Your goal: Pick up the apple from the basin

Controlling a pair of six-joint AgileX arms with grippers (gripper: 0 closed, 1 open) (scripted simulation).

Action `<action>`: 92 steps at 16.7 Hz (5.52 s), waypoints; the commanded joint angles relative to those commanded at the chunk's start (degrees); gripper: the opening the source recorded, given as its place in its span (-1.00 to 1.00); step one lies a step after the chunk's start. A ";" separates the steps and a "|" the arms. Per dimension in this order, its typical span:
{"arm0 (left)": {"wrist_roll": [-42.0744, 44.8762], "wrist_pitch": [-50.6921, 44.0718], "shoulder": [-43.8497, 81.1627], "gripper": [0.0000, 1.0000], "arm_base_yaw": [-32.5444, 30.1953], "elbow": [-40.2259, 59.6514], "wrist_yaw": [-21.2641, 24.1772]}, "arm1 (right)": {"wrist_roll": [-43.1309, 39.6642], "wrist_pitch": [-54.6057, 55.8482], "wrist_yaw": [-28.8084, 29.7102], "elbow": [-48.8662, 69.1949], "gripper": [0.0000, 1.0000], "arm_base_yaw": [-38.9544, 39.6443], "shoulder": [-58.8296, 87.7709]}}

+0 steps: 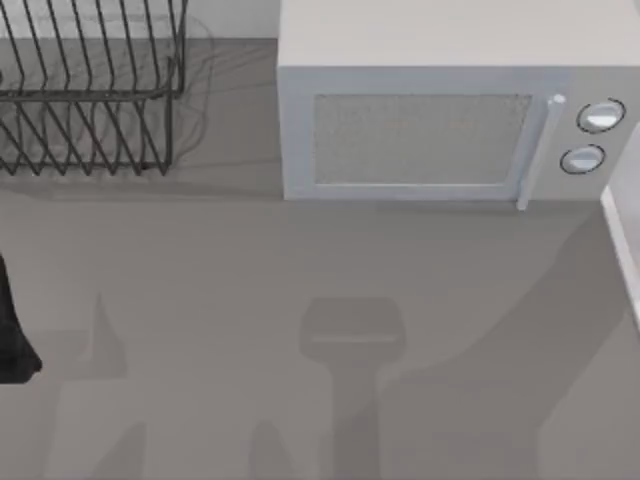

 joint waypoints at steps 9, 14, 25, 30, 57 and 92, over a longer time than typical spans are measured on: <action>0.00 0.00 0.00 1.00 0.00 0.00 0.00 | 0.07 7.56 0.05 -3.57 0.85 -0.08 4.87; 0.00 0.00 0.00 1.00 0.00 0.00 0.00 | 0.07 7.56 0.05 -3.57 0.10 -0.08 4.87; 0.00 0.00 0.00 1.00 0.00 0.00 0.00 | 0.07 7.56 0.05 -3.57 -1.00 -0.08 4.87; 0.00 0.00 0.00 1.00 0.00 0.00 0.00 | 0.50 5.91 -0.78 -2.75 -1.00 0.06 1.24; 0.00 0.00 0.00 1.00 0.00 0.00 0.00 | 3.87 -45.18 -1.35 40.07 -1.00 3.81 -10.15; 0.00 0.00 0.00 1.00 0.00 0.00 0.00 | 51.89 -13.24 -0.20 -8.38 -1.00 52.06 -20.74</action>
